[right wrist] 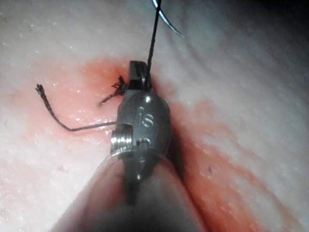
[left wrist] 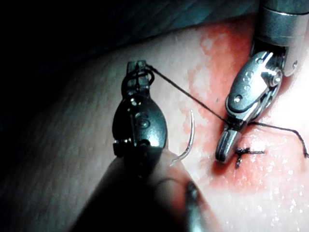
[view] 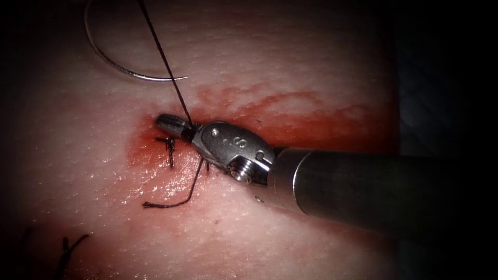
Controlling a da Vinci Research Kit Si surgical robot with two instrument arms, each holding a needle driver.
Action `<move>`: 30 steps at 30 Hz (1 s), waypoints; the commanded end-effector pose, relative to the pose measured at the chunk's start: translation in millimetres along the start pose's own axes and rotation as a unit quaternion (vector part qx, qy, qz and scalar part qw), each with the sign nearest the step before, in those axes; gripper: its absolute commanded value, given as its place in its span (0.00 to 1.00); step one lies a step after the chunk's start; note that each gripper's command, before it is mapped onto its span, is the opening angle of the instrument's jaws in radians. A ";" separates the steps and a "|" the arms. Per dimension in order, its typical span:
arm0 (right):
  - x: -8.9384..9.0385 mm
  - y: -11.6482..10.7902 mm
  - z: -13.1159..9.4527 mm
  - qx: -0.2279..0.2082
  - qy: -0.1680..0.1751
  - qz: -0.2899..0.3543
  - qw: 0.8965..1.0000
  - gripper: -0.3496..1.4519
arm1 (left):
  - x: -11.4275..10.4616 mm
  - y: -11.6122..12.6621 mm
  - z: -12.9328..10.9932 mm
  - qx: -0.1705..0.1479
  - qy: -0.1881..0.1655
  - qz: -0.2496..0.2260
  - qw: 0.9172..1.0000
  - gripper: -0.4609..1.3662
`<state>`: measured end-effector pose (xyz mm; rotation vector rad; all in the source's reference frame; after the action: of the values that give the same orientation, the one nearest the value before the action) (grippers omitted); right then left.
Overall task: Wound Closure
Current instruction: With the right suturecutter, cut the long suture end
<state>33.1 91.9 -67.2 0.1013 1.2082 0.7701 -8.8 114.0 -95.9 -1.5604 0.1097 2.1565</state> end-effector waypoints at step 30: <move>-0.6 1.7 -5.4 0.001 -0.003 -0.032 0.999 0.98 | -0.7 -1.8 -1.7 0.007 -0.001 0.004 1.000 0.06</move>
<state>27.4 91.0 -68.0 0.0585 1.1964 0.7067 -6.3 114.9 -95.5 -1.5508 0.1361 2.1591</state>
